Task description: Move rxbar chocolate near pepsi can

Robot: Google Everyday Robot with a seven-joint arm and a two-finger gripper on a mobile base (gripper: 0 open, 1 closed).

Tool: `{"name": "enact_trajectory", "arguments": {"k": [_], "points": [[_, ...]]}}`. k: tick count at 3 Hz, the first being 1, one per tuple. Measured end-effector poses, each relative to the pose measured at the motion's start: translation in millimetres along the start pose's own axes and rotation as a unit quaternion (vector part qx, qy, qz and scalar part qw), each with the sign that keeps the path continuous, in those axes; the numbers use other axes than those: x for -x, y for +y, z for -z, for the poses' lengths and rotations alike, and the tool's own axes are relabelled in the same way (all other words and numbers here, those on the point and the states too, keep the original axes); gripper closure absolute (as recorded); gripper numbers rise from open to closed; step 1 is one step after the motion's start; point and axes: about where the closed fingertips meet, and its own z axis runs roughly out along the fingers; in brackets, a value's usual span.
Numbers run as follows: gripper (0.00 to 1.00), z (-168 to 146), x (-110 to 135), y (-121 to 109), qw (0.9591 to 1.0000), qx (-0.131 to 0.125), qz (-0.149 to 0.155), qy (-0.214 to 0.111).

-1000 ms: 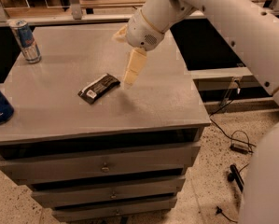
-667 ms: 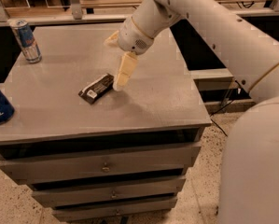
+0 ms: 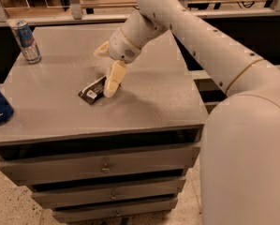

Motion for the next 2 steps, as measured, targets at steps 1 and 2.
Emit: {"name": "enact_trajectory", "arguments": {"k": [1, 2], "points": [[0.18, -12.4, -3.4, -1.4, 1.0000, 0.005, -0.003, -0.001], [0.41, -18.6, -11.6, 1.8, 0.9999, 0.005, -0.010, -0.003]]}}
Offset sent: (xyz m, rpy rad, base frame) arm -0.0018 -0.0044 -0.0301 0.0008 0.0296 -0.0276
